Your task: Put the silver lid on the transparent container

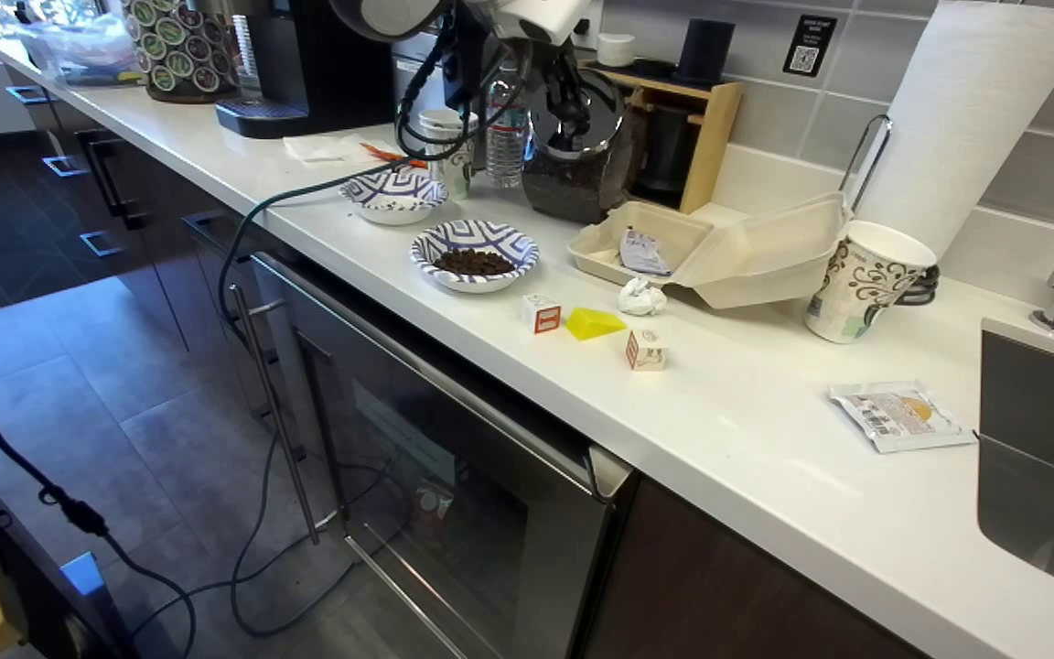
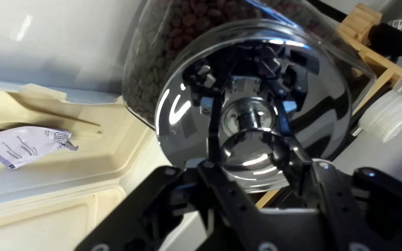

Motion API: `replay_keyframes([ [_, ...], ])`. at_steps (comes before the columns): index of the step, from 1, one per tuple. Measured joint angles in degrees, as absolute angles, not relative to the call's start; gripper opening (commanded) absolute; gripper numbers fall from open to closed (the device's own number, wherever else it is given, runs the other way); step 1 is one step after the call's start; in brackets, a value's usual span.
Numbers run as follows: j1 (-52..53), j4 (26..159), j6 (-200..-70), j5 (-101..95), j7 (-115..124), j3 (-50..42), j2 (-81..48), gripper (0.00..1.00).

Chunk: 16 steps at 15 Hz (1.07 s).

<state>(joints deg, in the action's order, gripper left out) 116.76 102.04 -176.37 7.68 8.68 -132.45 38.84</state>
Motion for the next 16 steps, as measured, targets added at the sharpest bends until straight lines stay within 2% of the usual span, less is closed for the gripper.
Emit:
replay_keyframes([
  [16,117.8,102.5,-174.8,7.7,13.8,-133.7,38.0,0.21],
])
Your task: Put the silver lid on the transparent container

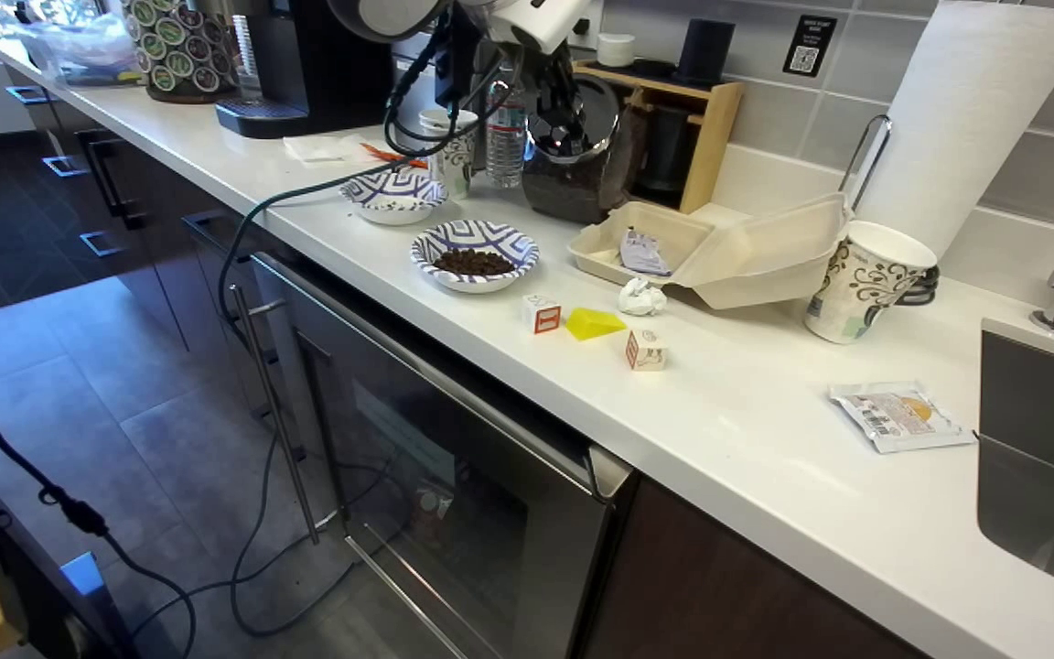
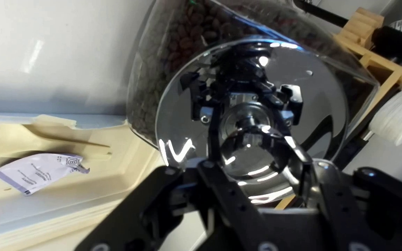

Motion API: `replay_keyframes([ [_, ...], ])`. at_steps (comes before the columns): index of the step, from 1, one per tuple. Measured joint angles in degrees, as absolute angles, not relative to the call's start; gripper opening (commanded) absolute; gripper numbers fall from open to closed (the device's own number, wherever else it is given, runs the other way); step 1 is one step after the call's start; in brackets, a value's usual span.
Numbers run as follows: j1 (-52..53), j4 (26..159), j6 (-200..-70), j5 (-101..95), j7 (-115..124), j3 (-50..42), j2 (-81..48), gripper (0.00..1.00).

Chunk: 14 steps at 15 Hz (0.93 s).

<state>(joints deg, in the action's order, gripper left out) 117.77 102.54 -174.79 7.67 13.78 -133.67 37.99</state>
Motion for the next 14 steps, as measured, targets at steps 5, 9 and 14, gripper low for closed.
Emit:
replay_keyframes([
  [5,117.9,102.9,-174.8,7.8,17.2,-133.7,37.6,0.21],
  [9,117.8,105.4,-175.1,8.4,21.7,-133.8,35.3,0.21],
  [14,117.2,109.9,-175.1,10.3,25.2,-132.5,31.9,0.72],
])
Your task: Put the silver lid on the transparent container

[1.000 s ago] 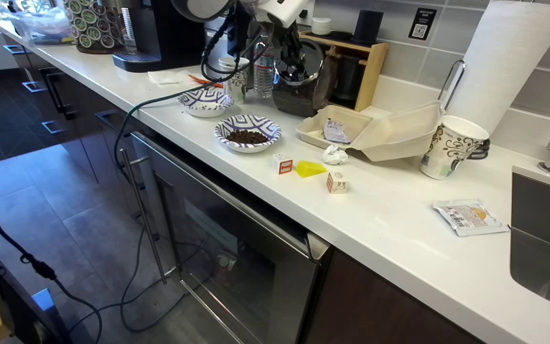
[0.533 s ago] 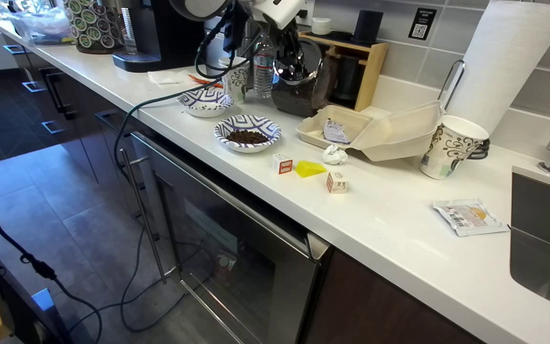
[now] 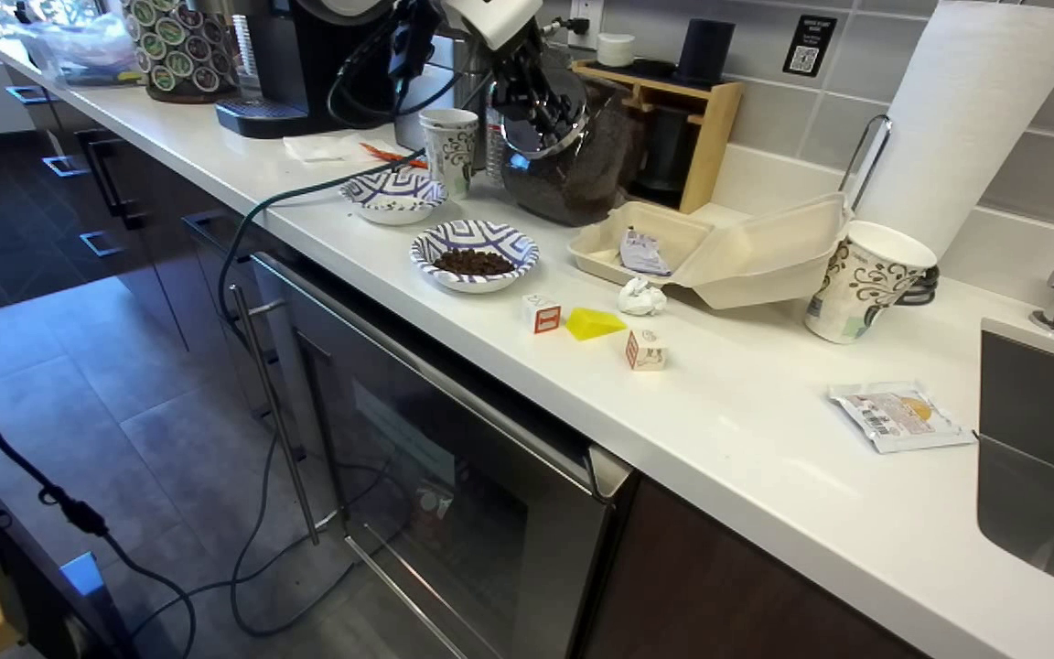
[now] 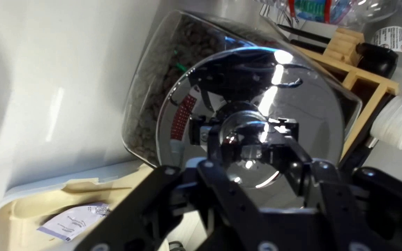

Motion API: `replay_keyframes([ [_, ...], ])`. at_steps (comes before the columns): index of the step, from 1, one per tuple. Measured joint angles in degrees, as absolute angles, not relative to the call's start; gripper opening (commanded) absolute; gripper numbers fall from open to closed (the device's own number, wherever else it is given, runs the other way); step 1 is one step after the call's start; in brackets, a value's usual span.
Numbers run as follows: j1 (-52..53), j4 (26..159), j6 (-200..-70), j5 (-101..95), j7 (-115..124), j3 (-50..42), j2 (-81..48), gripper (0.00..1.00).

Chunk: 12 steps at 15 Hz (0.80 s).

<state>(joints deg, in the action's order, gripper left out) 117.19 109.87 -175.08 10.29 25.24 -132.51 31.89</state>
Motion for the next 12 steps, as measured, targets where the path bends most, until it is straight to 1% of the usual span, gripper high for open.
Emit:
replay_keyframes([
  [4,117.2,112.3,-175.1,10.8,27.2,-132.4,29.6,0.99],
  [8,115.4,113.1,-175.4,10.8,28.0,-131.7,27.1,1.0],
  [10,111.4,114.4,-174.3,10.8,26.6,-128.6,24.7,1.0],
  [12,104.3,116.8,-169.7,10.4,22.8,-122.7,21.4,1.0],
])
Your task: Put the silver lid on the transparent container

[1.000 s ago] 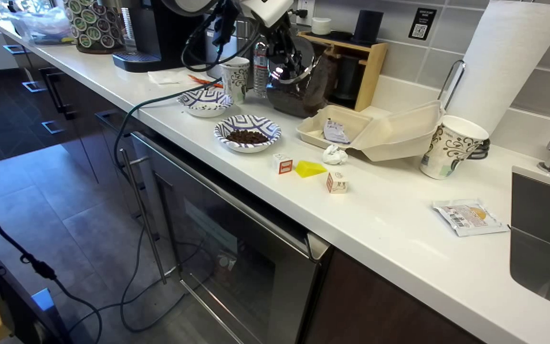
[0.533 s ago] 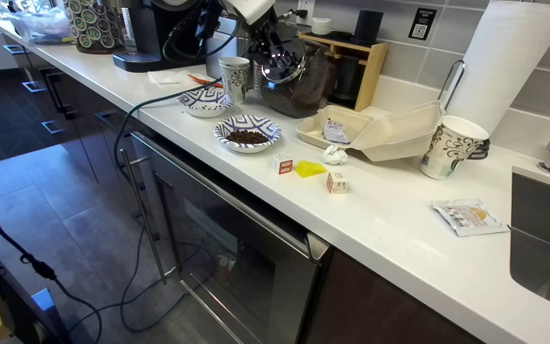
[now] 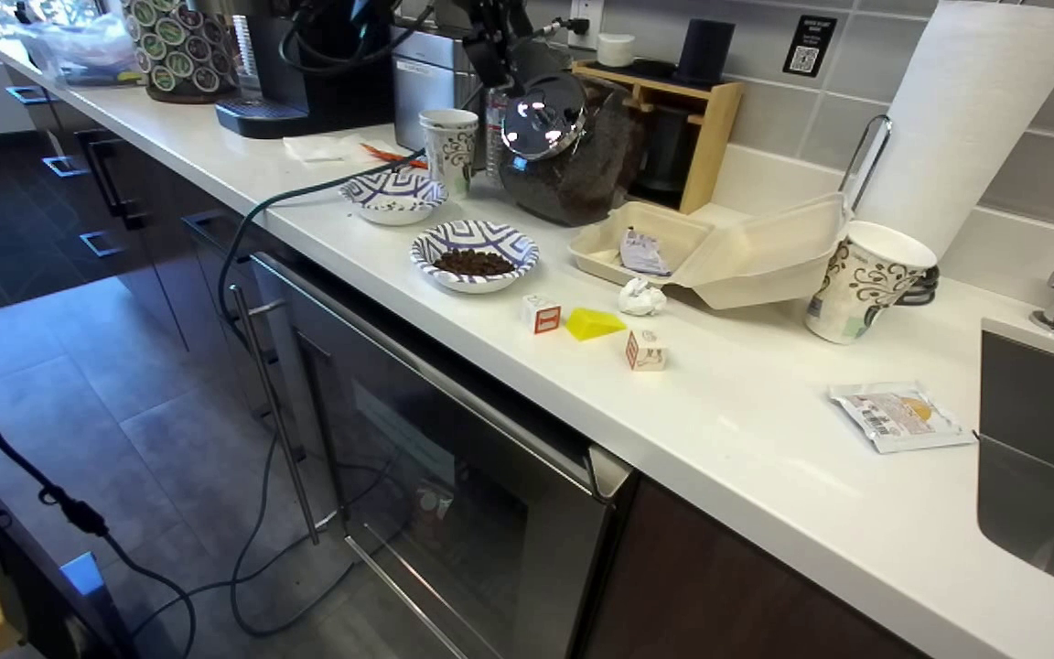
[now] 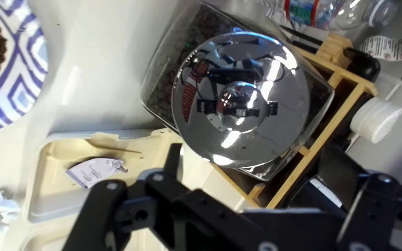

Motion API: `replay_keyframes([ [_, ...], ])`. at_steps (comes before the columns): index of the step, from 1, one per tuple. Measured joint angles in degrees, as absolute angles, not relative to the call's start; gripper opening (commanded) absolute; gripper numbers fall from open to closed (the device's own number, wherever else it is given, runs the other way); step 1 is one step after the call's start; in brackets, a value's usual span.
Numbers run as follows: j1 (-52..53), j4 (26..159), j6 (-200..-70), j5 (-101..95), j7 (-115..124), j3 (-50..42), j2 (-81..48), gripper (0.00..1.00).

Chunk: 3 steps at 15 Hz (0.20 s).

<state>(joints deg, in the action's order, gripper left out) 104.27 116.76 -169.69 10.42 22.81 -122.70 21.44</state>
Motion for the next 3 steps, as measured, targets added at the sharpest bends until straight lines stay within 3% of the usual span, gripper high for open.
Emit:
replay_keyframes([
  [3,91.1,121.3,-163.0,12.7,13.7,-111.0,16.3,1.0],
])
